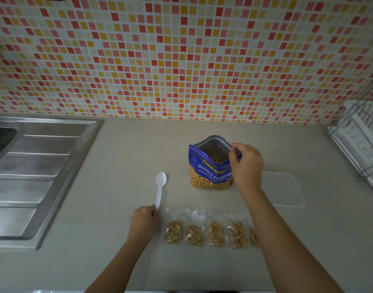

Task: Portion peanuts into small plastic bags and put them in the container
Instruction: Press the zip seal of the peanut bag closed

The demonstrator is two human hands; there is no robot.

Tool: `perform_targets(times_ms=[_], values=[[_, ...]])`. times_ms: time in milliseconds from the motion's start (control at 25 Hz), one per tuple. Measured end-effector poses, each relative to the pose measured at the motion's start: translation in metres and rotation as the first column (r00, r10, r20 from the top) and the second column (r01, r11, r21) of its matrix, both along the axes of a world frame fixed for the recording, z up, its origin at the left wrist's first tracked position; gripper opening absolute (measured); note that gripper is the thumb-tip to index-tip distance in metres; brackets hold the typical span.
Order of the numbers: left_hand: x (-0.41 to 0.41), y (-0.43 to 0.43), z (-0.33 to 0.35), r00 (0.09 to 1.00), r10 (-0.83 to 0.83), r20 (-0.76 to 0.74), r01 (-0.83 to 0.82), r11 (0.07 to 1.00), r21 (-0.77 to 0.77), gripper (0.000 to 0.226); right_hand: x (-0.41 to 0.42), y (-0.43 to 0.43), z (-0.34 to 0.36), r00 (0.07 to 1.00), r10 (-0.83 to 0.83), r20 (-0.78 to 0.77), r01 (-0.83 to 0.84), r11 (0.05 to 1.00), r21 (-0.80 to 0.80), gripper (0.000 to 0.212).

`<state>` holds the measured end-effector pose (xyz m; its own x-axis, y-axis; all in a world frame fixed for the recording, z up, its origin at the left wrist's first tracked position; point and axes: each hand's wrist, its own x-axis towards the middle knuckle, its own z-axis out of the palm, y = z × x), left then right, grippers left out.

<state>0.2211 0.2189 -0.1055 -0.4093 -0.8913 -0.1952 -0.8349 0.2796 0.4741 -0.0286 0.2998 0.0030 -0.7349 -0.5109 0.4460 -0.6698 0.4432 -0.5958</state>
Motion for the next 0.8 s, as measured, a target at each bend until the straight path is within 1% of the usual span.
perform_targets(times_ms=[80,120,160,200,280,360,400,440,480,520,560,600,640,680,720,800], values=[[0.000,0.000,0.002,0.992,-0.054,0.113,0.062,0.996,-0.063,0.027,0.000,0.000,0.000,1.000,0.005,0.000,-0.005,1.000,0.005,0.022],[-0.002,0.000,0.007,0.990,-0.059,0.130,0.071,0.994,-0.087,0.026,0.000,0.001,0.001,1.000,0.009,0.003,-0.009,1.000,0.006,0.022],[-0.006,-0.001,0.016,0.992,-0.058,0.114,0.071,0.991,-0.116,0.025,0.000,0.002,0.001,1.000,0.013,0.003,-0.013,1.000,0.008,0.022],[-0.013,-0.003,0.027,0.996,-0.058,0.061,0.066,0.987,-0.145,0.025,-0.001,0.002,0.002,1.000,0.017,0.001,-0.017,1.000,0.005,0.022],[-0.034,-0.012,0.055,0.988,-0.083,-0.129,0.056,0.977,-0.205,0.035,-0.003,0.003,0.003,0.999,0.046,-0.005,-0.046,0.999,0.004,0.021],[-0.061,-0.027,0.088,0.932,-0.207,-0.298,0.137,0.961,-0.239,0.052,-0.007,0.005,0.004,0.995,0.095,-0.014,-0.095,0.995,0.002,0.022],[-0.075,-0.034,0.104,0.899,-0.288,-0.331,0.215,0.947,-0.240,0.060,-0.011,0.007,0.005,0.992,0.127,0.010,-0.127,0.992,-0.019,0.024],[-0.088,-0.041,0.119,0.874,-0.369,-0.317,0.310,0.924,-0.222,0.069,-0.017,0.011,0.008,0.981,0.174,0.088,-0.170,0.984,-0.056,0.027],[-0.101,-0.048,0.133,0.858,-0.445,-0.256,0.410,0.894,-0.181,0.079,-0.023,0.016,0.013,0.948,0.238,0.210,-0.224,0.971,-0.090,0.032],[-0.112,-0.053,0.145,0.839,-0.518,-0.168,0.502,0.855,-0.127,0.088,-0.031,0.022,0.017,0.893,0.301,0.335,-0.286,0.954,-0.094,0.042],[-0.122,-0.057,0.154,0.809,-0.582,-0.083,0.577,0.813,-0.081,0.094,-0.038,0.027,0.021,0.840,0.345,0.418,-0.358,0.932,-0.050,0.052],[-0.131,-0.059,0.161,0.772,-0.635,-0.017,0.634,0.772,-0.054,0.097,-0.044,0.031,0.023,0.816,0.371,0.444,-0.433,0.901,0.042,0.058],[-0.139,-0.061,0.166,0.734,-0.678,0.031,0.679,0.733,-0.049,0.097,-0.049,0.032,0.024,0.807,0.395,0.439,-0.492,0.860,0.132,0.062],[-0.146,-0.061,0.170,0.696,-0.715,0.068,0.718,0.693,-0.060,0.094,-0.052,0.031,0.024,0.803,0.423,0.420,-0.533,0.825,0.188,0.062],[-0.151,-0.060,0.172,0.662,-0.743,0.099,0.750,0.658,-0.072,0.087,-0.053,0.029,0.024,0.795,0.449,0.408,-0.559,0.804,0.203,0.060],[-0.157,-0.058,0.174,0.613,-0.776,0.147,0.790,0.606,-0.092,0.074,-0.056,0.024,0.022,0.780,0.484,0.397,-0.583,0.792,0.181,0.052]])
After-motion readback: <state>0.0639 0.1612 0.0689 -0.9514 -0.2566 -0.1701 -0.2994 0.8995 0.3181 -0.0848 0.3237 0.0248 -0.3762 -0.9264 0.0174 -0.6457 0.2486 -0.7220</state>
